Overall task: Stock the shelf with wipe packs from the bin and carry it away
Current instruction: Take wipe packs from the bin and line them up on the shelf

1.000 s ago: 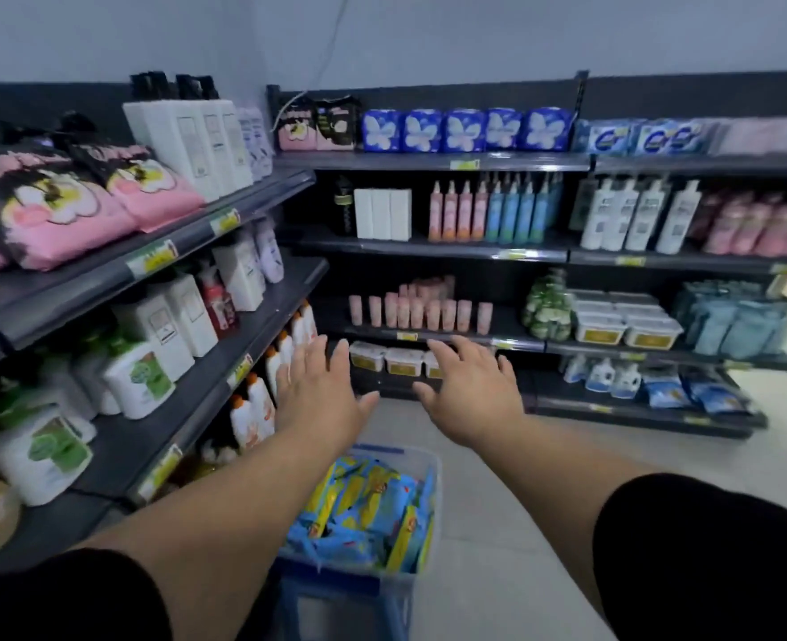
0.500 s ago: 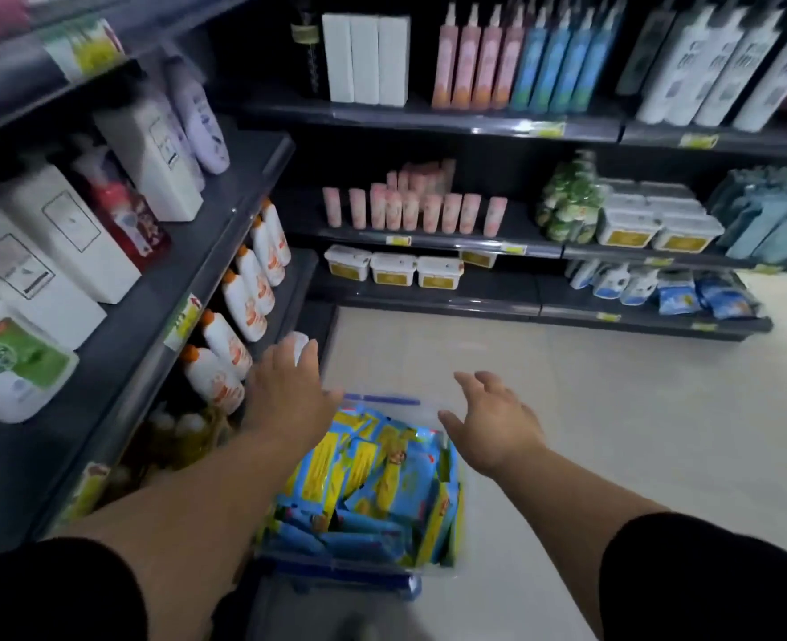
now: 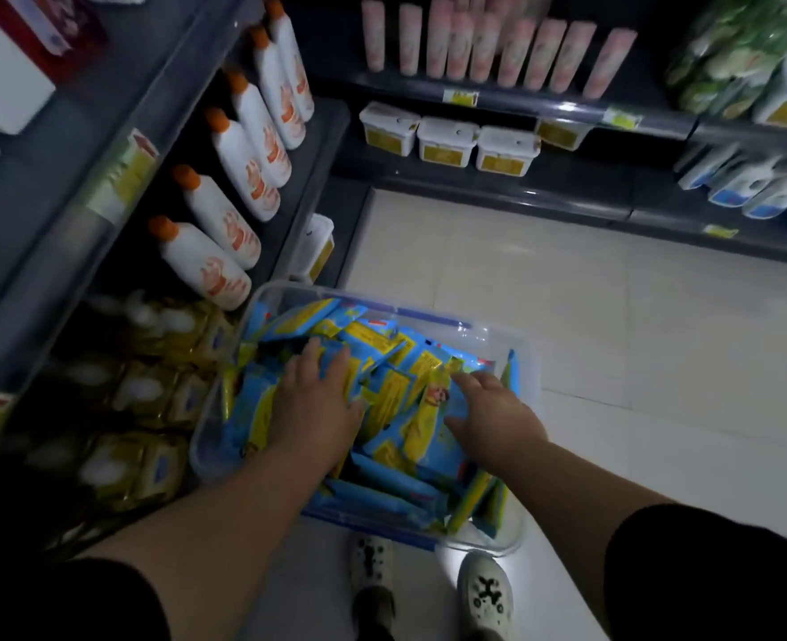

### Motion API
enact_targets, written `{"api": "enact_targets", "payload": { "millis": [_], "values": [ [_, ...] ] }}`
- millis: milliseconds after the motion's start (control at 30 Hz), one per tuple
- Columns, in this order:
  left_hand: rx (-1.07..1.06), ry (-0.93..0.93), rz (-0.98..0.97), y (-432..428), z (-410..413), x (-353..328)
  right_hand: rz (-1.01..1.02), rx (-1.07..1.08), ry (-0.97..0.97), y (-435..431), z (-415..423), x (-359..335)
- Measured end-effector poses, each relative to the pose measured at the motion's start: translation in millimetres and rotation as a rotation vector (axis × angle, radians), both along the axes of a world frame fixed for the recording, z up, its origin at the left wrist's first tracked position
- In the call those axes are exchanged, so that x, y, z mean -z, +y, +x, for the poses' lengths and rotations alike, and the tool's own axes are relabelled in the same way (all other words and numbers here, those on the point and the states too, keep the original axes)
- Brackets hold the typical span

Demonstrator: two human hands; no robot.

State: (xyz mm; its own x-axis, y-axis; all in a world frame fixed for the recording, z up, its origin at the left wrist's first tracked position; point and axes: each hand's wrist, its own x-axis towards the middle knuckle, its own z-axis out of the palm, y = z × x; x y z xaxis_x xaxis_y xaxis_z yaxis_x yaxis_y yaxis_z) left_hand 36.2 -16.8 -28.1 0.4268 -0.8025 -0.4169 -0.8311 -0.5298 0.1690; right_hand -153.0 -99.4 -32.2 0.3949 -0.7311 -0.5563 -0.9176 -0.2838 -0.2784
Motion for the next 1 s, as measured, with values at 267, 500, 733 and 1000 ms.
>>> {"api": "enact_targets", "payload": {
  "millis": [267,500,733,1000],
  "values": [
    [-0.047,0.079,0.040,-10,-4,28,-0.069,-0.062,0.061,-11,9,21],
    [-0.049,0.120,0.053,-19,7,22,0.034,-0.021,0.050,-20,16,12],
    [0.008,0.083,0.016,-19,14,0,0.198,0.126,-0.085,-27,13,-7],
    [-0.267,0.339,-0.166,-26,36,-83,0.143,0.348,-0.341,-48,30,-81]
  ]
}}
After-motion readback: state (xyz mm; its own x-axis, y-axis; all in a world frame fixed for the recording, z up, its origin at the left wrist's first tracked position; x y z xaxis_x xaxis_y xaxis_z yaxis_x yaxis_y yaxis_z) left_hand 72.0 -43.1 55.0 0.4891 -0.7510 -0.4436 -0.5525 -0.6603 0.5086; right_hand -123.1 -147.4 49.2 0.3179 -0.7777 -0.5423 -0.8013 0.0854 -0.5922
